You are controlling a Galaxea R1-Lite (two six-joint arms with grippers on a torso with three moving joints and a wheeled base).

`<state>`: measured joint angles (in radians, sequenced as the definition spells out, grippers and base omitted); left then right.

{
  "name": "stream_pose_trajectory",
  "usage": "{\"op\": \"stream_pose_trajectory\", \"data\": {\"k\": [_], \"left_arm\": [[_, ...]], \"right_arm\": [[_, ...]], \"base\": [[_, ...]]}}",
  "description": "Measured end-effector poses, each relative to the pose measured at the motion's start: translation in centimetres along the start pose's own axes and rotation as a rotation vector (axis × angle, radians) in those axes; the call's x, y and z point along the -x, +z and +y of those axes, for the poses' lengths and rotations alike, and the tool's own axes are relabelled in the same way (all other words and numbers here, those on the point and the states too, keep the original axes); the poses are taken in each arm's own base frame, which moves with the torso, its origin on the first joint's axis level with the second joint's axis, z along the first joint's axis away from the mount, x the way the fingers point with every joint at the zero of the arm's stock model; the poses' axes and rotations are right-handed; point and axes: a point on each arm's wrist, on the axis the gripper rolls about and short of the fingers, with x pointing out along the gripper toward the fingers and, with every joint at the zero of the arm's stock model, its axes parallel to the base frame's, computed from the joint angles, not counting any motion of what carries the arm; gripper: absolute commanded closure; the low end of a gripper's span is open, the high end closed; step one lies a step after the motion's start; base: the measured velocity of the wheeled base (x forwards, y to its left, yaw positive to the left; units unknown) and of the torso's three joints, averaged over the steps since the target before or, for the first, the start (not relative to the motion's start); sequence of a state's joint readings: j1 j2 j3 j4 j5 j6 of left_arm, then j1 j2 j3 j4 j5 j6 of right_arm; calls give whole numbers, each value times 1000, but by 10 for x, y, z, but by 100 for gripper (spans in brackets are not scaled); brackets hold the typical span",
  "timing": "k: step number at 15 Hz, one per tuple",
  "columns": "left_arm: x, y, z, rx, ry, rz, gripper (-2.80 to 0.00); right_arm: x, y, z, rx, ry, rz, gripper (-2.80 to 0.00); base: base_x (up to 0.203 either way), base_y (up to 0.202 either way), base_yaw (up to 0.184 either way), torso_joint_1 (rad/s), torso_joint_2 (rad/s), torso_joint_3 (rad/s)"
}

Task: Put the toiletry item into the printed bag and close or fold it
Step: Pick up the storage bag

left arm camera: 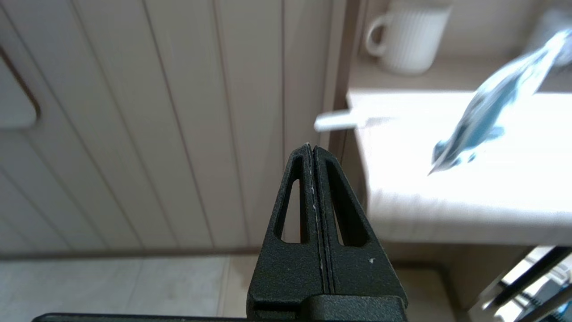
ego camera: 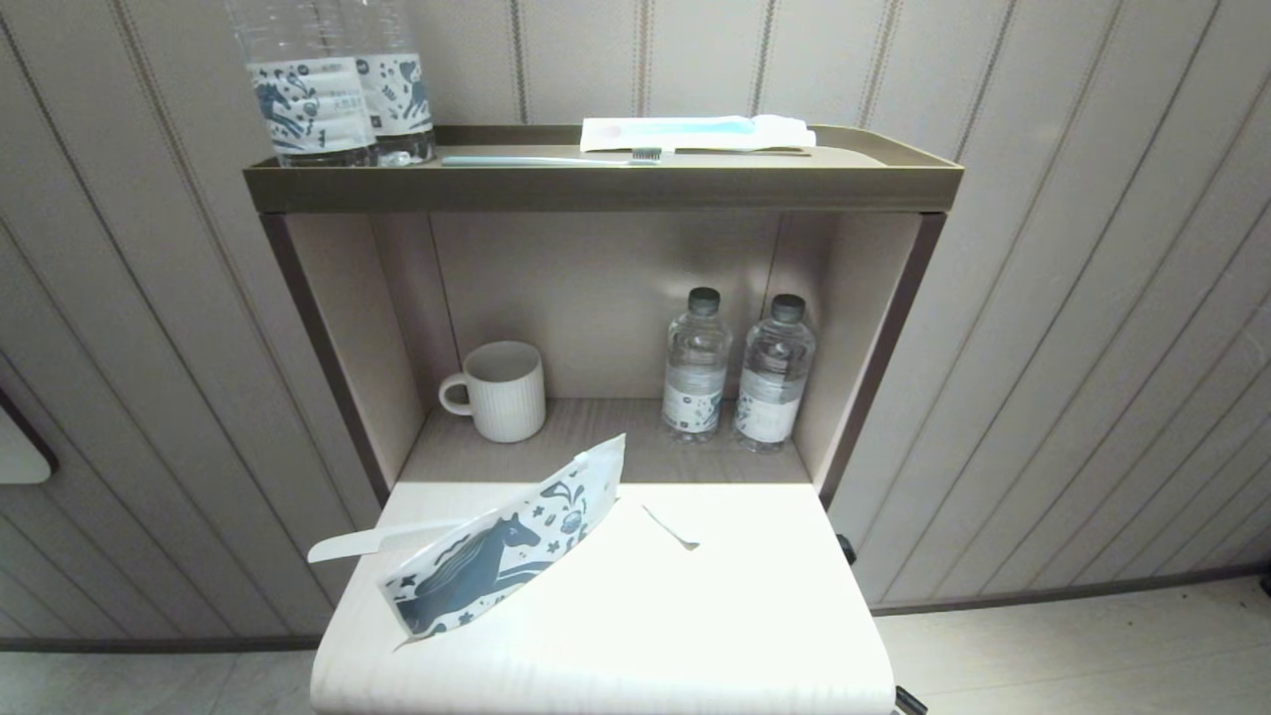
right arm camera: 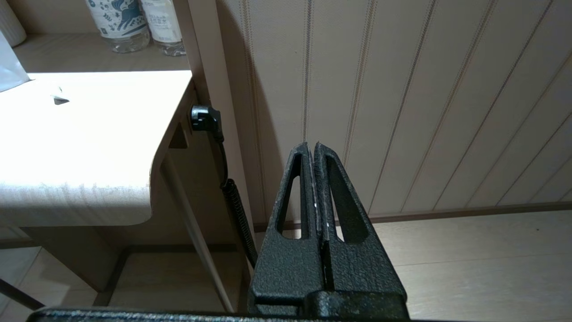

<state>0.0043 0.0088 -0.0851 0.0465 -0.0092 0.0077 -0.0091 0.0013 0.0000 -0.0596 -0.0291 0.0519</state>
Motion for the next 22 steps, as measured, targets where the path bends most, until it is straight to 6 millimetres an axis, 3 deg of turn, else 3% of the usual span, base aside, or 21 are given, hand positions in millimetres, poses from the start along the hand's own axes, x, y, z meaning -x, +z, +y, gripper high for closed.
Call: {"op": "stream_pose_trajectory", "data": {"k": [5,12,16,22], "left_arm": [[3,51,-2,3,-103,86,0],[-4,33,-2,9,-119,179,0],[-14,37,-4,24,-211,249,0],[-43,53,-7,26,-353,401,0]], "right_arm": [[0,0,0,0,0,0,0],[0,0,0,7,10,1,0],[0,0,0,7,9,0,0],[0,0,0,8,8,-1,0]], "base": [[0,0,0,0,0,0],[0,0,0,0,0,0],[0,0,0,0,0,0],[0,0,0,0,0,0]]}}
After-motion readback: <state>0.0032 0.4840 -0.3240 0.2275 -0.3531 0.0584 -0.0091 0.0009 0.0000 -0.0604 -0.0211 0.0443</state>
